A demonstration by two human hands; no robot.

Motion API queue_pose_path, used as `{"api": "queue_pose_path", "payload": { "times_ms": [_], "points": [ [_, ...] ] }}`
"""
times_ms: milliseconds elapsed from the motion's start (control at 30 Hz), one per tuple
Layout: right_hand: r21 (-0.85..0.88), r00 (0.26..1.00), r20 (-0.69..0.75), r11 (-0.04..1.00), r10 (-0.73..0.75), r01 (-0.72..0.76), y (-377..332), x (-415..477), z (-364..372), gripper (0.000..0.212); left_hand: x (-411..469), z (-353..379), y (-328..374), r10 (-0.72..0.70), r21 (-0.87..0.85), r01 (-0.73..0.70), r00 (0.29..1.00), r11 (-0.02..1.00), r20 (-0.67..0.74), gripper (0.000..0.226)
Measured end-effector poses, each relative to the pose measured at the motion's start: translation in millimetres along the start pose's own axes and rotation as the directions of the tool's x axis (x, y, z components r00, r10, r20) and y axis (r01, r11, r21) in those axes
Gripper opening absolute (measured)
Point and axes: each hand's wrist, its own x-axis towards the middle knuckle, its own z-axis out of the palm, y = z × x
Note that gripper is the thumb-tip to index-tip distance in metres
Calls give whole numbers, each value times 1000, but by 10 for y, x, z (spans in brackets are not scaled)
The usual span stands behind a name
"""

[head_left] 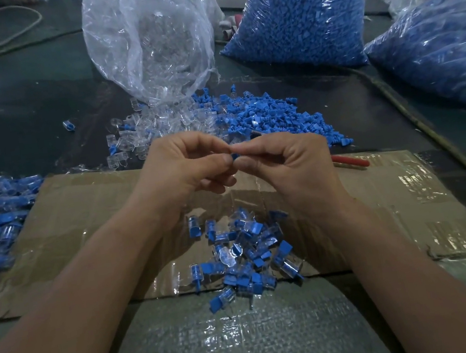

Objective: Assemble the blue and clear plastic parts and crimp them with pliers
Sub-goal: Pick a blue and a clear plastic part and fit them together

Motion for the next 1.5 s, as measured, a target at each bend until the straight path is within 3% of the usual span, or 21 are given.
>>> {"api": "queue_pose_path", "payload": {
  "times_ms": [133,500,1233,1400,1500],
  "points": [
    [31,999,46,999,12,-13,2,2,3,39,6,-17,24,-11,28,12,1000,1000,-5,6],
    [-13,995,-1,995,-100,100,74,14,7,35,12,7,21,-52,-23,51,999,998,-17,13],
    [-112,997,24,991,-70,72,25,9,17,27,37,3,-18,-56,7,56,998,998,-22,15],
    [-214,993,80,975,82,-63,-19,28,-55,38,24,7,-29,-70,-49,68,996,996,-45,14],
    [-368,981,31,914,194,-169,20,77,-236,48,43,-28,-29,-79,-81,74,995,994,-59,13]
  ]
}}
